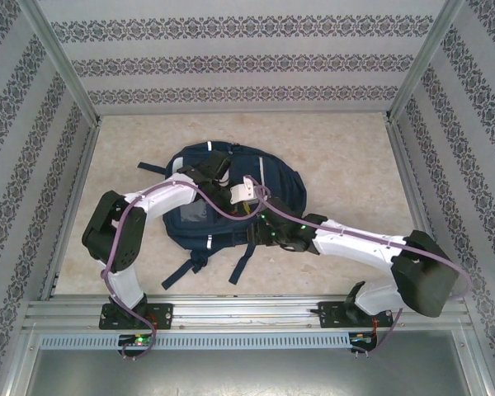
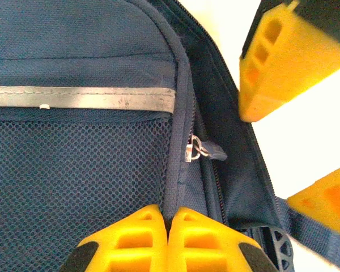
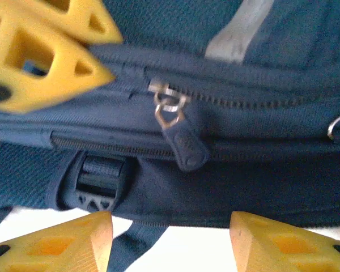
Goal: Pack the student bag
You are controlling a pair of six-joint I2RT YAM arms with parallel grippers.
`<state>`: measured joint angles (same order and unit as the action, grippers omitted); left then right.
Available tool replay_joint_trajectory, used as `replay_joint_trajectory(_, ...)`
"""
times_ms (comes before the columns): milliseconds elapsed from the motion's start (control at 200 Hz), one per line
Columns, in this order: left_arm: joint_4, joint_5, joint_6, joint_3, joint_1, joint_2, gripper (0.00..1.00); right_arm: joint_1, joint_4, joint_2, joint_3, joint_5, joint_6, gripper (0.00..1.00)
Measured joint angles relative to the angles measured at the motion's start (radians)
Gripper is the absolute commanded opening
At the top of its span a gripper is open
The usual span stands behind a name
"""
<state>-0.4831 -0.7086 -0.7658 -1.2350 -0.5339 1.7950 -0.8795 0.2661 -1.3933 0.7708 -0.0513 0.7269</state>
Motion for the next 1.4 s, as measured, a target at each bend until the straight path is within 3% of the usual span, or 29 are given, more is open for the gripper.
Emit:
replay_joint_trajectory(180,-0.007,-0.061,0.023,-0.002,0.013,0.017,0.0,-0.045,0.042,-0.065,0.064,-0.157,0.032,0.44)
replay_joint_trajectory(365,-0.01,-0.085,0.047,-0.002,0.03,0.017,0.0,-0.058,0.066,-0.122,0.11,-0.272,0.037,0.22)
replay_joint_trajectory(470,-0.012,-0.097,0.045,-0.002,0.036,0.017,0.0,-0.06,0.074,-0.135,0.122,-0.289,0.038,0.0)
replay_joint_trajectory(625,-0.016,-0.106,0.02,-0.002,0.039,0.017,0.0,-0.058,0.089,-0.127,0.125,-0.275,0.034,0.0)
replay_joint_trajectory(754,-0.029,-0.119,-0.088,0.009,0.047,0.005,0.0,0.01,0.083,-0.042,0.092,-0.132,-0.028,0.0)
replay_joint_trajectory(959,-0.085,-0.163,-0.328,0.066,0.086,-0.085,0.0,0.279,0.08,0.16,-0.014,0.222,-0.258,0.0)
replay_joint_trajectory(1104,-0.145,-0.17,-0.496,0.066,0.1,-0.089,0.0,0.418,0.098,0.158,-0.015,0.345,-0.394,0.0)
replay_joint_trajectory(1274,-0.154,-0.172,-0.553,0.104,0.148,-0.125,0.03,0.418,0.108,0.143,-0.014,0.449,-0.502,0.0)
replay_joint_trajectory(1329,-0.153,-0.189,-0.524,0.115,0.198,-0.133,0.12,0.373,0.102,0.139,-0.013,0.452,-0.521,0.0)
replay_joint_trajectory(1399,-0.134,-0.204,-0.468,0.131,0.283,-0.134,0.14,0.281,0.084,0.125,0.002,0.433,-0.529,0.0)
